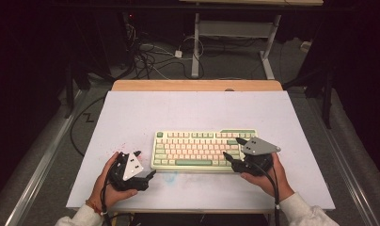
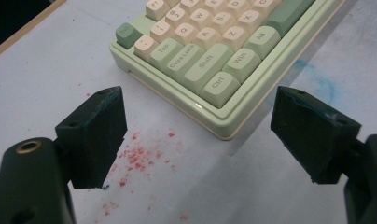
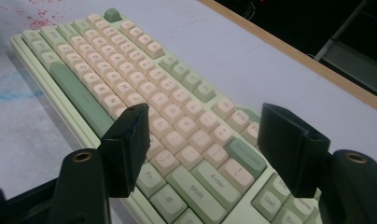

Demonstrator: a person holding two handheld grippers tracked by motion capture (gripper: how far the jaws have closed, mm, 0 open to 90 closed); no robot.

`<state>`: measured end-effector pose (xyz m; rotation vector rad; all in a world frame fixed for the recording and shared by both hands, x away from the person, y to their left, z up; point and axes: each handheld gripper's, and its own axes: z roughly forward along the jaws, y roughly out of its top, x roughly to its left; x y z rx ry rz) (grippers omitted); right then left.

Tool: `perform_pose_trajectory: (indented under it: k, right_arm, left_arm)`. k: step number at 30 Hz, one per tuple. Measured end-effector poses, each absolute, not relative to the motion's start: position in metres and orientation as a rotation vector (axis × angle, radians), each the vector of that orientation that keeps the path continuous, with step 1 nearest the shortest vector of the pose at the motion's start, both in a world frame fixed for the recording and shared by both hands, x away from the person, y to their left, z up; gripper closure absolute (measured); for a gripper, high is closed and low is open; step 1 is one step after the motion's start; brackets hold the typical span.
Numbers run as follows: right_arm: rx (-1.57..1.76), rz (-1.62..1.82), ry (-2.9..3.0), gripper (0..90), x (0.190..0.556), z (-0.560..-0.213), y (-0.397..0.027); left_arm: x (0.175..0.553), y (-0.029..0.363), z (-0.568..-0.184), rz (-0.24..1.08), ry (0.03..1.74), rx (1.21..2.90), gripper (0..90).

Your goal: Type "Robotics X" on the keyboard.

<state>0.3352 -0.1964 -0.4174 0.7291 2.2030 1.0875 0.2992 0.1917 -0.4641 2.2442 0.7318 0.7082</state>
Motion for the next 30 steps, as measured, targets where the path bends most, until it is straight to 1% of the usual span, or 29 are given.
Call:
perform_pose_trajectory:
  k: [8,14,17,18,20,21,28,30]
  right_arm:
    - [0.701,1.108,2.234,39.8,0.337,-0.418,-0.189]
    - [0.686,1.12,2.255,44.9,0.338,-0.42,-0.184]
    - [0.672,1.122,2.261,44.8,0.338,-0.421,-0.18]
    - [0.667,1.12,2.267,44.6,0.338,-0.421,-0.18]
    - [0.663,1.121,2.271,44.0,0.338,-0.422,-0.178]
    - [0.665,1.121,2.272,43.9,0.337,-0.422,-0.178]
    - [0.654,1.113,2.259,40.7,0.337,-0.421,-0.177]
    - [0.653,1.112,2.256,39.7,0.336,-0.42,-0.178]
  left_arm:
    - [0.299,0.19,-0.465,0.695,0.726,2.25,17.0]
    - [0.299,0.189,-0.466,0.695,0.727,2.251,17.0]
    - [0.3,0.188,-0.464,0.674,0.74,2.225,17.8]
    - [0.3,0.187,-0.463,0.645,0.738,2.203,21.0]
    - [0.301,0.183,-0.46,0.62,0.697,2.174,32.4]
    - [0.3,0.179,-0.46,0.584,0.687,2.17,35.5]
    - [0.31,0.146,-0.453,0.502,0.594,2.2,68.2]
    - [0.314,0.139,-0.453,0.481,0.579,2.209,73.4]
